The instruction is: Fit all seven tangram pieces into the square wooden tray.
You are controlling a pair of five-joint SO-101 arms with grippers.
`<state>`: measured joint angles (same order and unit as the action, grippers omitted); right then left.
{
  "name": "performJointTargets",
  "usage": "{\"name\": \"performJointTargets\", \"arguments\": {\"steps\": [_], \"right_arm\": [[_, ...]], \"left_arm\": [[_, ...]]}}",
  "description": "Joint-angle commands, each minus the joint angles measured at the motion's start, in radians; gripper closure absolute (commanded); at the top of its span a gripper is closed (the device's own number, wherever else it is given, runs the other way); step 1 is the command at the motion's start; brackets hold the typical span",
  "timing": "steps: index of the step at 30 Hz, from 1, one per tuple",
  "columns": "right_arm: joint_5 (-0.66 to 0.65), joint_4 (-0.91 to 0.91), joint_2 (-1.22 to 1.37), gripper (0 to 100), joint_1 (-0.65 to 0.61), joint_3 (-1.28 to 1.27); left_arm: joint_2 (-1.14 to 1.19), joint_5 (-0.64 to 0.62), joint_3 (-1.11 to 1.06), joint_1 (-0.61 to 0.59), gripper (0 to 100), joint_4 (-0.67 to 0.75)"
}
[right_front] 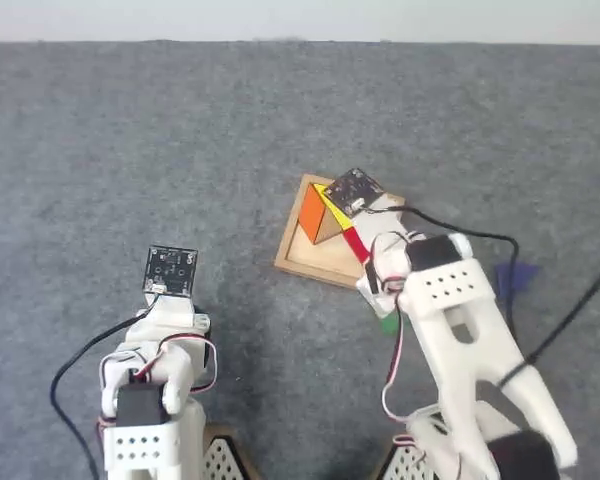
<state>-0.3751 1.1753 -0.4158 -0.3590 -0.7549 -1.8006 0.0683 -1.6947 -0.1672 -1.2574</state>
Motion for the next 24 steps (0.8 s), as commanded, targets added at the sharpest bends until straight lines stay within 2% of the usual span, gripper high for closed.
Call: {"name": "performJointTargets", "arguments": {"steps": [1, 4, 9, 15, 24], "right_arm": [[-0.003, -0.010, 0.041, 81.5, -0.008, 0.028], [0.054, -0.073, 0.058, 80.5, -0.008, -0.044], [0.064, -0.150, 0.053, 79.8, -0.010, -0.161], [0.063, -0.216, 0.061, 69.4, -0.004, -0.210], [0.060, -0.245, 0.061, 69.1, -0.008, -0.245]], "left_arm": [[-0.017, 0.002, 0.010, 0.005, 98, -0.003], [-0.017, 0.002, 0.010, 0.005, 98, -0.003], [-0.017, 0.002, 0.010, 0.005, 98, -0.003], [-0.017, 0.002, 0.010, 0.005, 98, -0.003], [-0.017, 0.002, 0.010, 0.005, 98, -0.003]]}}
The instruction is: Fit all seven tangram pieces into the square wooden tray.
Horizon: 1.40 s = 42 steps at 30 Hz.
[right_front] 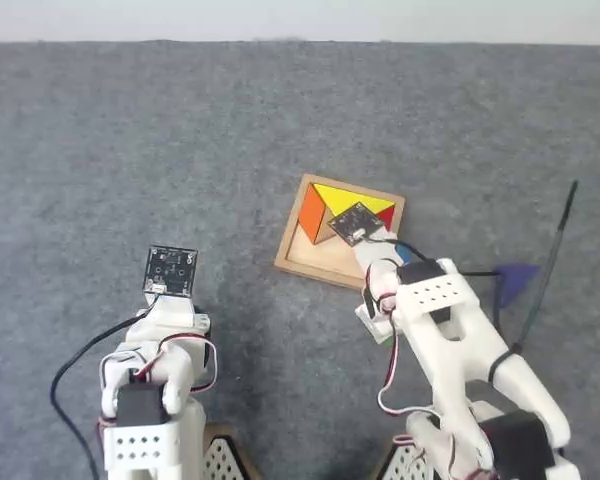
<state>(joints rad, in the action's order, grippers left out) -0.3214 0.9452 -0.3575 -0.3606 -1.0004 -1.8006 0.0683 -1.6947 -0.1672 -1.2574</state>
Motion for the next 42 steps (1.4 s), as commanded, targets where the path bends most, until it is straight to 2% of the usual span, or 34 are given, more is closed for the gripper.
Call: {"name": "performJointTargets", "arguments": {"steps": [1, 7, 12, 17, 23, 27, 37, 42], "right_arm": [[0.006, -0.016, 0.002, 69.1, -0.007, -0.008], [0.006, -0.016, 0.002, 69.5, -0.007, -0.021], [0.003, -0.016, 0.004, 78.7, -0.045, -0.021], [0.003, -0.016, 0.004, 79.8, -0.081, -0.023], [0.005, -0.010, -0.008, 86.7, -0.062, -0.020], [-0.002, 0.004, -0.010, 86.5, -0.025, 0.006], [-0.071, 0.242, -0.007, 86.8, -0.022, 0.331], [-0.141, 0.263, 0.005, 86.5, -0.024, 0.476]], "left_arm": [[-0.017, 0.002, 0.010, 0.005, 98, -0.003], [-0.017, 0.002, 0.010, 0.005, 98, -0.003], [-0.017, 0.002, 0.010, 0.005, 98, -0.003], [-0.017, 0.002, 0.010, 0.005, 98, -0.003], [-0.017, 0.002, 0.010, 0.005, 98, -0.003], [-0.017, 0.002, 0.010, 0.005, 98, -0.003], [-0.017, 0.002, 0.010, 0.005, 98, -0.003], [-0.017, 0.002, 0.010, 0.005, 98, -0.003]]}}
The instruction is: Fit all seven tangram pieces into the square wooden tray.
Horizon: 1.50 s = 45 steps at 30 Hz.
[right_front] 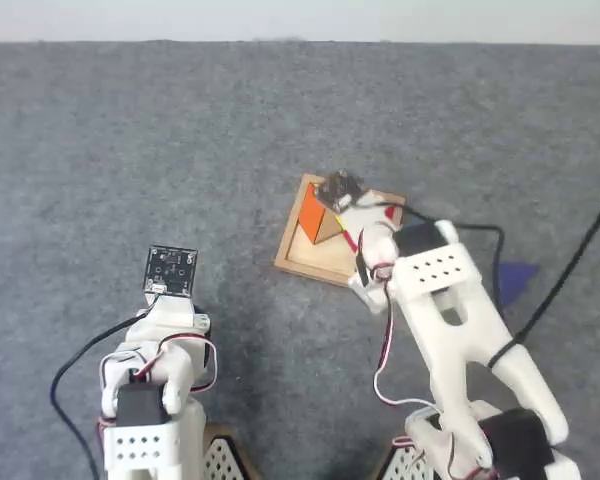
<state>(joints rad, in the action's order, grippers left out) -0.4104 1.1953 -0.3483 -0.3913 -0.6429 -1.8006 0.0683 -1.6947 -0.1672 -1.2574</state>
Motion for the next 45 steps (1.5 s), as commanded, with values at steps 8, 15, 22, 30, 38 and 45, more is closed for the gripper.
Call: {"name": "performJointTargets", "arguments": {"steps": [8, 15, 22, 30, 38, 45], "right_arm": [[-0.078, -0.001, 0.332, 86.8, -0.130, 0.339], [-0.057, -0.030, 0.618, 86.8, -0.136, 0.529], [-0.043, -0.039, 0.657, 86.4, -0.131, 0.568], [-0.032, -0.041, 0.656, 74.5, -0.133, 0.569], [-0.034, -0.044, 0.653, 68.2, -0.131, 0.569], [-0.006, -0.042, 0.633, 69.5, -0.136, 0.606]], "left_arm": [[-0.017, 0.002, 0.010, 0.005, 98, -0.003], [-0.017, 0.002, 0.010, 0.005, 98, -0.003], [-0.017, 0.002, 0.010, 0.005, 98, -0.003], [-0.017, 0.002, 0.010, 0.005, 98, -0.003], [-0.017, 0.002, 0.010, 0.005, 98, -0.003], [-0.017, 0.002, 0.010, 0.005, 98, -0.003]]}}
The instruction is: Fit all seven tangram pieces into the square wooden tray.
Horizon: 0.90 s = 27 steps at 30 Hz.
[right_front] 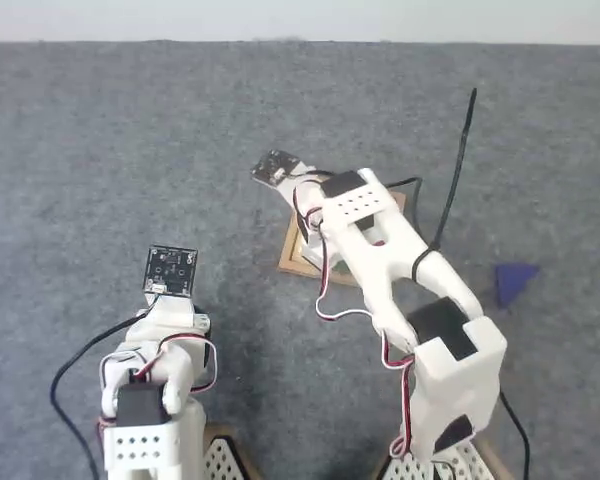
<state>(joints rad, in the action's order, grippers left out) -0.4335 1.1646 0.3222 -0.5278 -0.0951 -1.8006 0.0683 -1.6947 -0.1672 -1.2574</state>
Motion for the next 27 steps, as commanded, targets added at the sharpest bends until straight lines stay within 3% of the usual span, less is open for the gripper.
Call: {"name": "performJointTargets", "arguments": {"steps": [1, 27], "right_arm": [[0.017, -0.012, -0.044, 69.5, 0.001, 0.058], [0.015, -0.044, 0.038, 69.3, 0.042, 0.144]], "left_arm": [[-0.017, 0.002, 0.010, 0.005, 98, -0.003], [-0.017, 0.002, 0.010, 0.005, 98, -0.003]]}}
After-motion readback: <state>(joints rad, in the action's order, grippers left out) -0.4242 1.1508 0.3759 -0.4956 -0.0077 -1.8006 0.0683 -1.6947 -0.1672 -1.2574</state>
